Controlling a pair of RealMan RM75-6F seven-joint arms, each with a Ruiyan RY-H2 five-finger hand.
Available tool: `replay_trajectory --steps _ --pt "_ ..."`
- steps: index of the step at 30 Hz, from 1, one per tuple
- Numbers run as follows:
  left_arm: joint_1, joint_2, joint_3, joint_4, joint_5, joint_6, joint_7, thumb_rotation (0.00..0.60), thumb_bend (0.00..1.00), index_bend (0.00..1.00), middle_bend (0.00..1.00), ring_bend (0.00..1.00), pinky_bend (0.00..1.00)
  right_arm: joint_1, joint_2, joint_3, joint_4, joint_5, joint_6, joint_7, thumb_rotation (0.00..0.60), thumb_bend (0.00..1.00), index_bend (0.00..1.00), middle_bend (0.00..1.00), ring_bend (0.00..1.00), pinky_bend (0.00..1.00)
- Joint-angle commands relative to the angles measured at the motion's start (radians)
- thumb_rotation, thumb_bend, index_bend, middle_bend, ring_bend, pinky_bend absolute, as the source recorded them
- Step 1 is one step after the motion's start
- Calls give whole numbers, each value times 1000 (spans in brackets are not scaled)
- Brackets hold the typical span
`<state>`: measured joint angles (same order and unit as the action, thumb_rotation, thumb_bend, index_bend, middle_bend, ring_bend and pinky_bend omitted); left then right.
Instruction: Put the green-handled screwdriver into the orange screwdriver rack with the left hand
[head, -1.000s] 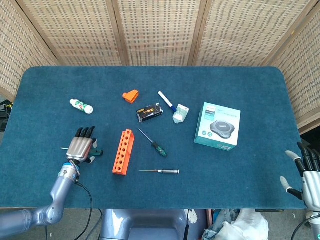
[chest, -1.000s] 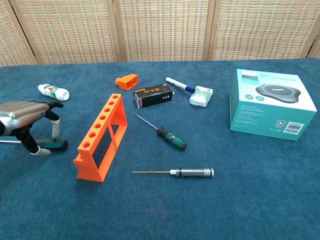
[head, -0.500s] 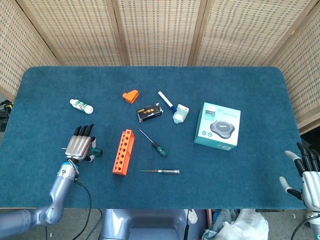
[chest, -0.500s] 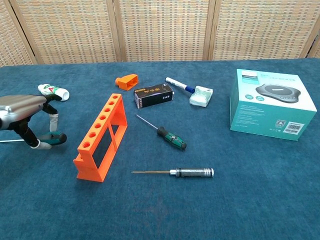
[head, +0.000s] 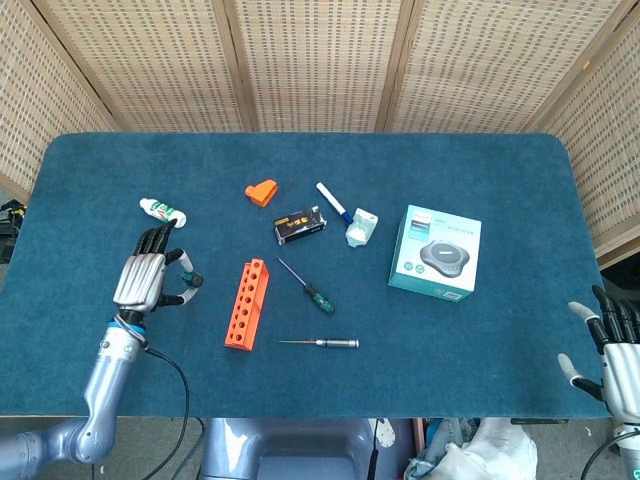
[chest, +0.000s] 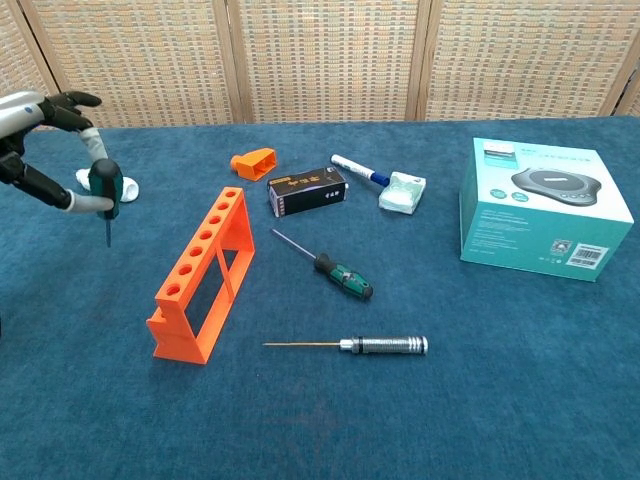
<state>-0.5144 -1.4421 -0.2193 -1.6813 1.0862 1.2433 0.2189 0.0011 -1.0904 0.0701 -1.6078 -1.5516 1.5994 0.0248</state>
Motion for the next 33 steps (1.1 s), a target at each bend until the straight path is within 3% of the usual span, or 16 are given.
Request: replay_trajectory --steps 1,11,17,24,33 --pt "32 35 -40 -73 14 24 -96 600 261 595 0 0 0 0 0 0 0 -1 -1 -1 600 258 174 0 0 0" --pt "54 80 -110 -226 -30 -1 -276 600 263 610 0 0 0 3 -4 -1 4 2 -9 -2 600 258 174 0 0 0" --pt "38 74 -133 -261 -55 -10 -281 600 271 610 0 0 0 4 -4 -2 3 1 -9 -3 600 258 174 0 0 0" --pt "17 42 -174 -326 -111 -48 -369 600 272 613 0 0 0 4 -3 -2 4 2 -9 -1 600 258 174 0 0 0" --pt "-9 25 -186 -385 -141 -60 -372 600 272 619 0 0 0 3 -2 0 4 2 -7 5 600 258 174 0 0 0"
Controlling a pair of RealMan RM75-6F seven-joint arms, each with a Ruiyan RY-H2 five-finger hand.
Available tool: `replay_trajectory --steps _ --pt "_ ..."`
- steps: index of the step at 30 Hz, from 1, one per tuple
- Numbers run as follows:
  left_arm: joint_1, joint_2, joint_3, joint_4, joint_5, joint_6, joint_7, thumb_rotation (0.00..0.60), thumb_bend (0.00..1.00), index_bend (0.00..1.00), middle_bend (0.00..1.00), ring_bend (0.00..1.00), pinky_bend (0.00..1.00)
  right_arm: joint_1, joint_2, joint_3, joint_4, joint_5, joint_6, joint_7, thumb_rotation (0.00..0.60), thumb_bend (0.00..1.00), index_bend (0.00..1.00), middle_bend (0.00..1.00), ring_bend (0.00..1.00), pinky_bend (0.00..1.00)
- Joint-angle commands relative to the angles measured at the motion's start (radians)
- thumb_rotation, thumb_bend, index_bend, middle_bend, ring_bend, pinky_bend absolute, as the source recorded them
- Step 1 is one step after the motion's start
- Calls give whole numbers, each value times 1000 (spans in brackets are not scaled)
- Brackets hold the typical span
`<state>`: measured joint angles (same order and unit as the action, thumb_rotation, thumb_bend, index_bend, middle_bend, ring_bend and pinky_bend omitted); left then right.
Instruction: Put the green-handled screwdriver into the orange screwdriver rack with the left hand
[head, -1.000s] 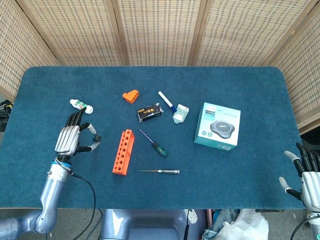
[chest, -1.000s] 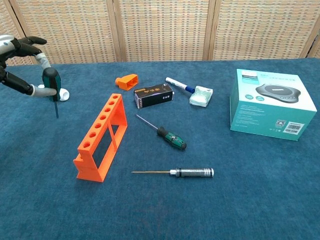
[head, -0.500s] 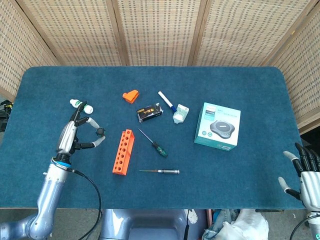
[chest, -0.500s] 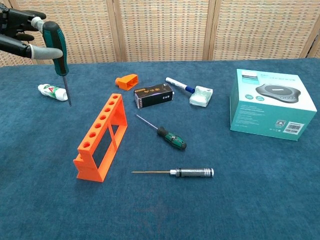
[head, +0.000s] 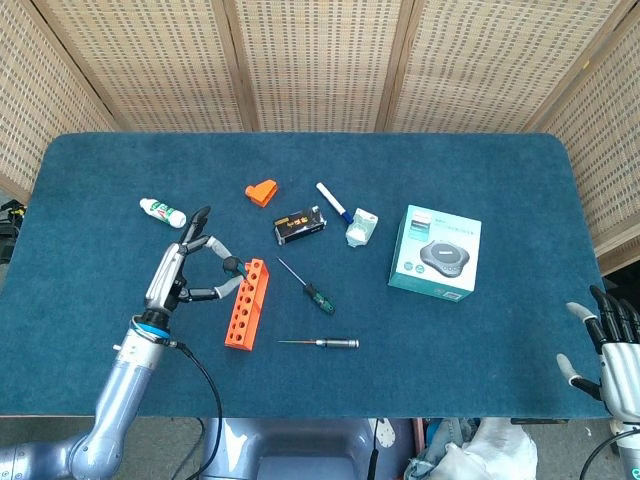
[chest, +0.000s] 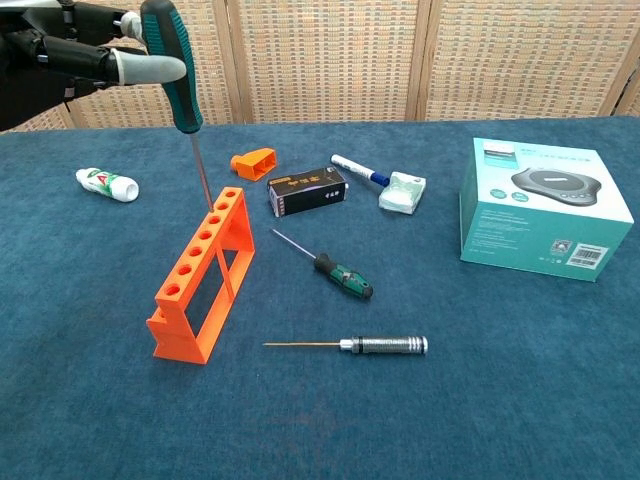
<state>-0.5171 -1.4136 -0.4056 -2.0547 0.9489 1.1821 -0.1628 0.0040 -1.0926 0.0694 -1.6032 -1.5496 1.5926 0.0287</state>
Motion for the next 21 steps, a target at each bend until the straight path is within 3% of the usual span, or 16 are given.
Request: replay_trajectory --steps 1,9,21 --pt "-8 -5 2 -16 -3 5 14 600 272 620 0 0 0 0 1 0 0 1 0 2 600 258 174 0 0 0" --pt "11 40 9 -91 -28 -4 -6 600 272 622 0 0 0 -2 3 3 2 6 3 11 600 258 174 0 0 0" --pt "19 73 14 -96 -33 -12 -25 600 272 627 0 0 0 -1 0 -1 -3 -3 2 -4 600 258 174 0 0 0"
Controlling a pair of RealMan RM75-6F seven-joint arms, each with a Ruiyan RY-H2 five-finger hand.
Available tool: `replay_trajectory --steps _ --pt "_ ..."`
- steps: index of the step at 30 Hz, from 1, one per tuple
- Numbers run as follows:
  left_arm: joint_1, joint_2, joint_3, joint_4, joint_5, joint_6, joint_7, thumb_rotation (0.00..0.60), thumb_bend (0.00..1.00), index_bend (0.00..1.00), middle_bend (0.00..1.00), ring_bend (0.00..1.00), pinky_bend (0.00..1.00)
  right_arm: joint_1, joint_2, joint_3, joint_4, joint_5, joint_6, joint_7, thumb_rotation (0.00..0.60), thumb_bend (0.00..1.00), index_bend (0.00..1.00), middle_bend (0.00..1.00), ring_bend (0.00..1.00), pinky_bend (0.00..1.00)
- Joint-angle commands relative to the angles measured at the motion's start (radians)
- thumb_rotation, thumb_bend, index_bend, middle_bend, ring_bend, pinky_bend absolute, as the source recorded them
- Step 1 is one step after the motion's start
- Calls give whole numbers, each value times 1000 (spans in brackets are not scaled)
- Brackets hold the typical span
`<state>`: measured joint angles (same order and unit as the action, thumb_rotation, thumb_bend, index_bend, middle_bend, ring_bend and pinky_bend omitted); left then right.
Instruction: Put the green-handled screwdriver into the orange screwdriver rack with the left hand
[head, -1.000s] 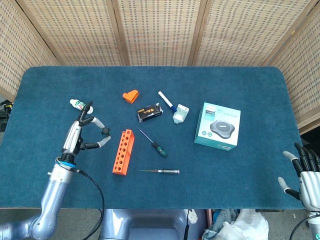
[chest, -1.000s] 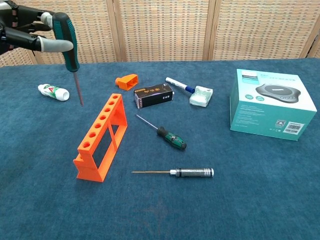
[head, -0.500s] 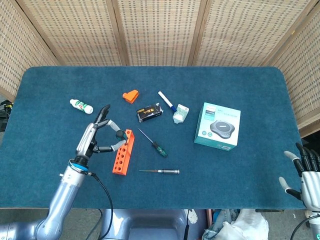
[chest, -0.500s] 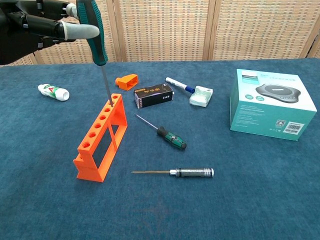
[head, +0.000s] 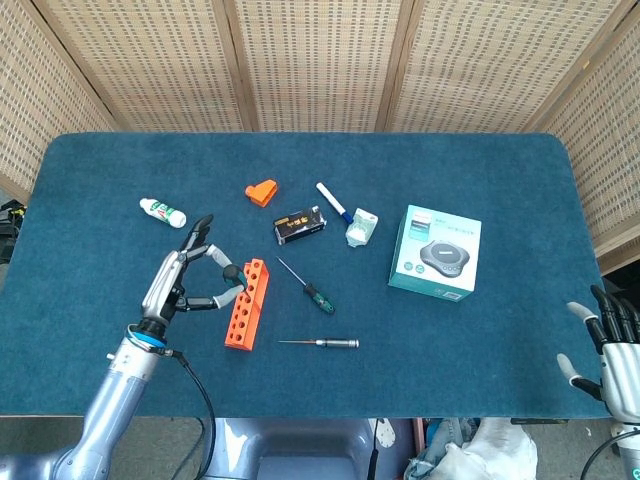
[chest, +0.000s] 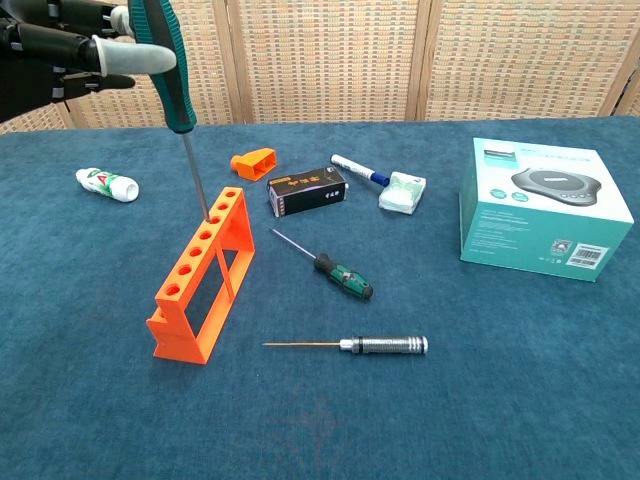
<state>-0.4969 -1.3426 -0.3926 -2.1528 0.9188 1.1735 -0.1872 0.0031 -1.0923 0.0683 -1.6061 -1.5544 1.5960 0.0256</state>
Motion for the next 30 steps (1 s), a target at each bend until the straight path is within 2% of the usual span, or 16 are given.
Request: replay_trajectory --steps 1,30 --pt "-2 1 2 3 -4 -3 0 600 272 627 0 0 0 0 0 0 0 3 -2 -1 600 258 174 0 0 0" --pt "-28 -25 29 73 -54 -23 12 600 272 628 0 0 0 1 0 0 1 5 -6 1 600 258 174 0 0 0"
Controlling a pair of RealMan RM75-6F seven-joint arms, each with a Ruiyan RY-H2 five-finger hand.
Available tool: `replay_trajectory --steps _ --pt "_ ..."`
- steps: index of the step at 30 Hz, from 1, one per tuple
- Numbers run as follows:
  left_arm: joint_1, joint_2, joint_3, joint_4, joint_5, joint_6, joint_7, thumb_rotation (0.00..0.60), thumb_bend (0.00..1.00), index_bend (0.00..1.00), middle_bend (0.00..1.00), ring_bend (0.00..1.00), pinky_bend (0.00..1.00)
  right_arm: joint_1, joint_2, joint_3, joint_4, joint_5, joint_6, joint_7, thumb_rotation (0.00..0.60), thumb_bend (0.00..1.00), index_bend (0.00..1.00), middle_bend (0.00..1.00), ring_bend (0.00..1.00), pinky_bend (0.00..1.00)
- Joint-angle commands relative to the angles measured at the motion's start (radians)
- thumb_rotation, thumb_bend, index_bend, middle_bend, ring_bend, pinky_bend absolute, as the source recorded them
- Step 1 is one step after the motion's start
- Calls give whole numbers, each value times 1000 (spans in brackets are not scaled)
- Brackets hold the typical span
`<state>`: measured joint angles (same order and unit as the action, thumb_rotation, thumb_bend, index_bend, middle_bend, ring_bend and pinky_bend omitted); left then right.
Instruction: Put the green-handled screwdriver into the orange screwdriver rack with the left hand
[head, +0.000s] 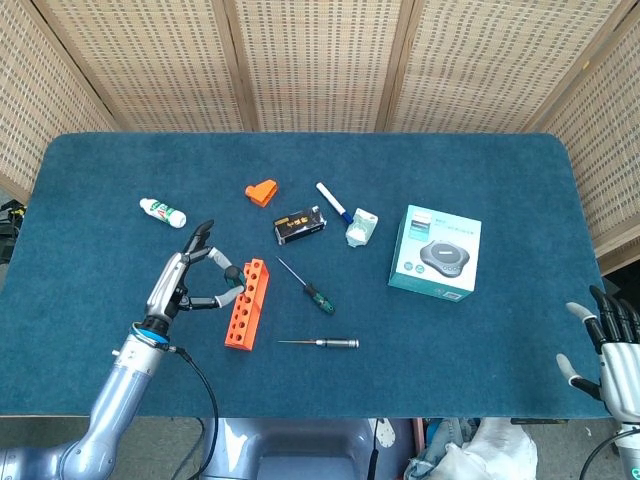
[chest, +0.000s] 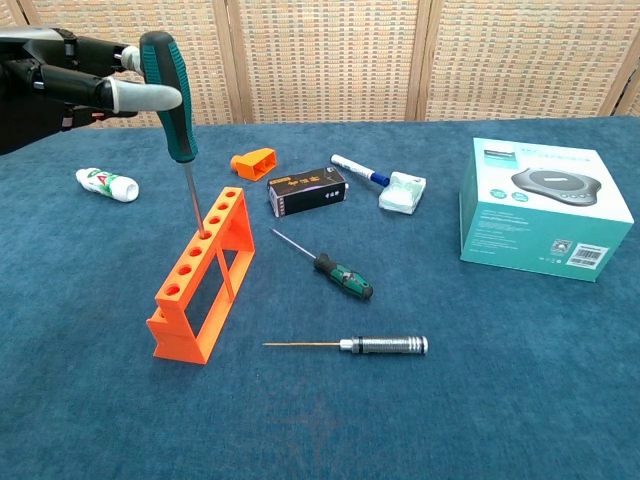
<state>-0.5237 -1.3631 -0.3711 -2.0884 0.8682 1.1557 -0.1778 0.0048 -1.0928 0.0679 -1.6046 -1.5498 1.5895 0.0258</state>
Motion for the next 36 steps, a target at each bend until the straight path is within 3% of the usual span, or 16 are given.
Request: replay_trajectory --steps 1,23,36 --pt "-2 -9 9 15 -4 -7 -1 600 272 628 0 0 0 -1 1 0 -1 0 1 1 600 258 174 0 0 0" --pt "-1 -63 77 95 17 -10 45 600 271 628 0 0 0 -2 1 1 1 1 5 5 600 258 174 0 0 0" --pt "-14 -62 77 99 -27 -22 99 600 273 628 0 0 0 -2 1 1 0 -1 6 4 600 258 174 0 0 0"
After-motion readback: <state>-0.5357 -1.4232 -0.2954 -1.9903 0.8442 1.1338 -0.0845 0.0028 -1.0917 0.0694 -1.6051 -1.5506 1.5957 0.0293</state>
